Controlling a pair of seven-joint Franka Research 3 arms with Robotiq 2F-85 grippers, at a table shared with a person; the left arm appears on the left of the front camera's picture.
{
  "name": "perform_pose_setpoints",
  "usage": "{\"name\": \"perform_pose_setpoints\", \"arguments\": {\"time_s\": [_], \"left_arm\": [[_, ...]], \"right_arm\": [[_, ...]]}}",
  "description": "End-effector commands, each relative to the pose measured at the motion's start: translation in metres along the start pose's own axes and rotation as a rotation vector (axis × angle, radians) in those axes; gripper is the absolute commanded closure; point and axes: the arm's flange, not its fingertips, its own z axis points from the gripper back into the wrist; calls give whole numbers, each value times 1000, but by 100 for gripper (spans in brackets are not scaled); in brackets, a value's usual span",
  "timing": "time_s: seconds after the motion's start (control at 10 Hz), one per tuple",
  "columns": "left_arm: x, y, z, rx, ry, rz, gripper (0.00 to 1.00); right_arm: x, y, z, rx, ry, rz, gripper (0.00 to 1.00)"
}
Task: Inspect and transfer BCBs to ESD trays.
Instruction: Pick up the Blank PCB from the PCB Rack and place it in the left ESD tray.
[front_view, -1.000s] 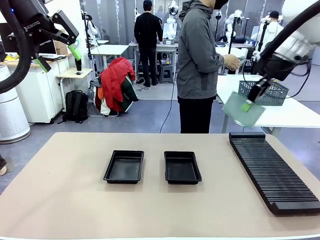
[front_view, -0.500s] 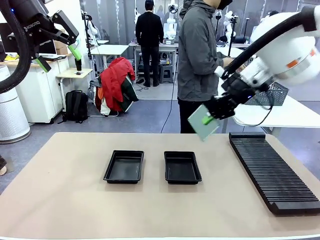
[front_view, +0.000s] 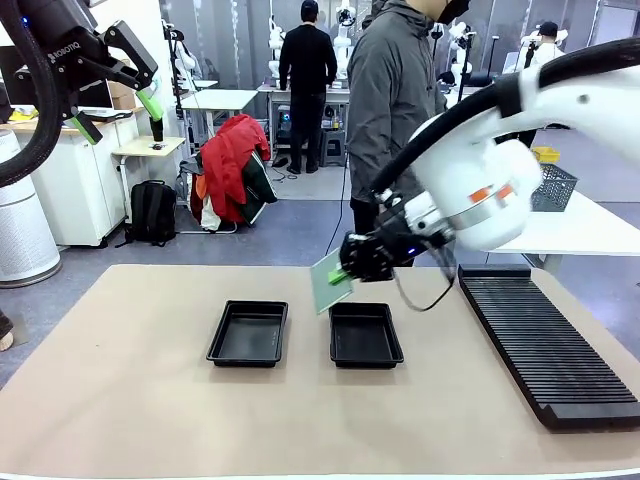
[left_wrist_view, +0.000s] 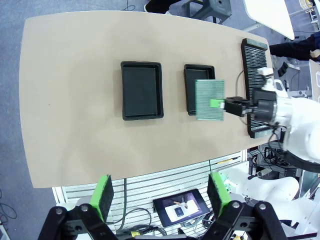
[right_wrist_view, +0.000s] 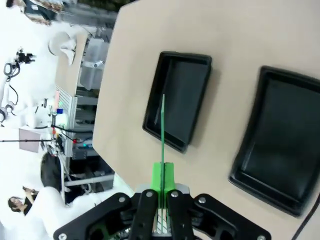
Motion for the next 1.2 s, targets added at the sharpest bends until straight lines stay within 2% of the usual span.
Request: {"name": "perform_pose_setpoints", "arguments": {"time_s": [0.0, 0.5, 1.1], "left_arm": [[-1, 1, -1, -1, 2, 3, 0], [-1, 1, -1, -1, 2, 3, 0], [-1, 1, -1, -1, 2, 3, 0]], "right_arm": [[5, -7, -53, 80, -68, -21, 97], [15, -13, -154, 133, -106, -108, 97], [16, -9, -205, 35, -79, -195, 97]]}}
